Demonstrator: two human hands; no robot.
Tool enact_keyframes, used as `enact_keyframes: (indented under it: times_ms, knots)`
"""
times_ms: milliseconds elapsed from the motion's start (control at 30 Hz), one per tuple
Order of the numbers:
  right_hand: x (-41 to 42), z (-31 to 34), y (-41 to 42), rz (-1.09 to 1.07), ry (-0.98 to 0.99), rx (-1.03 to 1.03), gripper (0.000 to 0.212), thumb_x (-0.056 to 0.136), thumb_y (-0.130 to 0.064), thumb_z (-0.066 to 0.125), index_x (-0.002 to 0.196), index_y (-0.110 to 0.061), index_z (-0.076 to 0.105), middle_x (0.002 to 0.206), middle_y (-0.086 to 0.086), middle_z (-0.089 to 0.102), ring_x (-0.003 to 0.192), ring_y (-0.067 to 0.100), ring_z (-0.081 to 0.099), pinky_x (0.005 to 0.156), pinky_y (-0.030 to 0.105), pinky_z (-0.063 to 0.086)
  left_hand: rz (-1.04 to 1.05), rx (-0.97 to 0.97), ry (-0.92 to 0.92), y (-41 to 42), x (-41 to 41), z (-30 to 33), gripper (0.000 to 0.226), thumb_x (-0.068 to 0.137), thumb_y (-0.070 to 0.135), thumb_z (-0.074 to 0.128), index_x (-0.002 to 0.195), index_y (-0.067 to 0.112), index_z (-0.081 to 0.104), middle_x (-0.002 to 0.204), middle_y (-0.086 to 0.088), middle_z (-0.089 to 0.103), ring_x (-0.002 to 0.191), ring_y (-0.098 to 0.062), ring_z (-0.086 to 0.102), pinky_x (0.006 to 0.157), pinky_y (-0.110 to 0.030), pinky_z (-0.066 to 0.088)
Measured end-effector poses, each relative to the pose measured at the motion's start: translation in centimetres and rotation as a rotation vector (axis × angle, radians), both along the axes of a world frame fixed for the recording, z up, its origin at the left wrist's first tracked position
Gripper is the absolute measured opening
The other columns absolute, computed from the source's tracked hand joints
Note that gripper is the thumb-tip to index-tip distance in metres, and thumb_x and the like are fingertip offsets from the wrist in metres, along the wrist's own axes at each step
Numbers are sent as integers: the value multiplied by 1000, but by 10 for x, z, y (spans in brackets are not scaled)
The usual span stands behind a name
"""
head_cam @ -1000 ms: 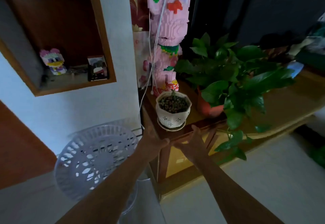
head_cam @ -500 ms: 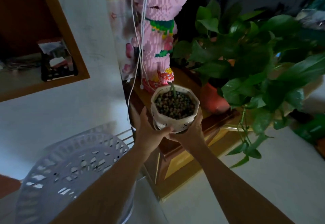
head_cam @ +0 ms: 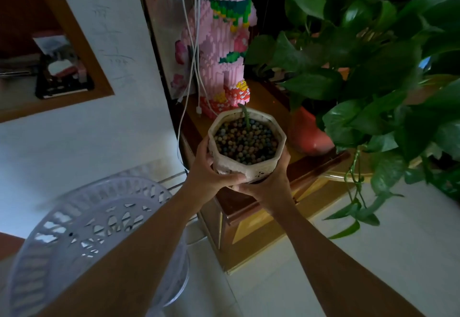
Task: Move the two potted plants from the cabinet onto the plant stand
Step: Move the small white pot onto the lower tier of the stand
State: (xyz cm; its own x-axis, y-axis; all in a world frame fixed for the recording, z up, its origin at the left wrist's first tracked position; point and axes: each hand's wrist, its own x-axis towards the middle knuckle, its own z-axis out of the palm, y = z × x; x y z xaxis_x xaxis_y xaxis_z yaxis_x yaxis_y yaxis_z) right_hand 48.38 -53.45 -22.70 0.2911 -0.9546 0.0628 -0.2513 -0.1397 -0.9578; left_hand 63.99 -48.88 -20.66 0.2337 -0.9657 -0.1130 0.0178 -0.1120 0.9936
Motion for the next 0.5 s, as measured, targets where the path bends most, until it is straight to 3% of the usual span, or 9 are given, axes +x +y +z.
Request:
enact_keyframes:
  times_ms: [100,167,233,300,400,500]
  knots:
    - [-3,-2,-3,10,28,-13,119,38,-28,92,131,-39,19,116,-39,40,111,-15,46,88,17,50,-1,-3,-9,0,0,-2,117,34,28,85,137,30,29,139,2,47,123,-6,50,84,-15,51]
    - [-4,-3,-4,19,42,-29,120,37,-33,91,132,-40,18,117,-37,41,109,-19,46,83,6,48,1,-9,-1,0,0,-3,112,35,28,84,132,34,30,134,4,49,118,-1,51,80,-12,52]
    - [-3,-4,-5,17,52,-44,121,36,-38,89,132,-43,16,119,-35,43,110,-12,50,78,1,47,8,-16,8,0,0,-6,111,35,27,84,131,34,31,129,10,51,115,2,52,81,-13,52]
    - [-3,-6,-4,5,55,-67,122,35,-39,88,133,-44,15,123,-28,45,116,0,50,85,10,50,11,-22,15,0,0,-10,114,34,26,84,135,29,31,125,13,52,112,4,53,81,-15,53]
    - [-2,-6,-3,5,34,-106,123,37,-36,89,135,-43,15,131,-16,45,123,8,48,94,34,53,13,-49,10,-2,0,-11,122,34,26,84,143,22,27,127,10,52,113,2,53,83,-19,55]
    - [-2,-8,-2,5,11,-128,124,38,-34,90,137,-41,15,135,-13,43,124,7,48,95,40,53,21,-81,14,-2,-2,-12,121,36,24,83,143,21,28,123,12,53,107,6,56,83,-20,55]
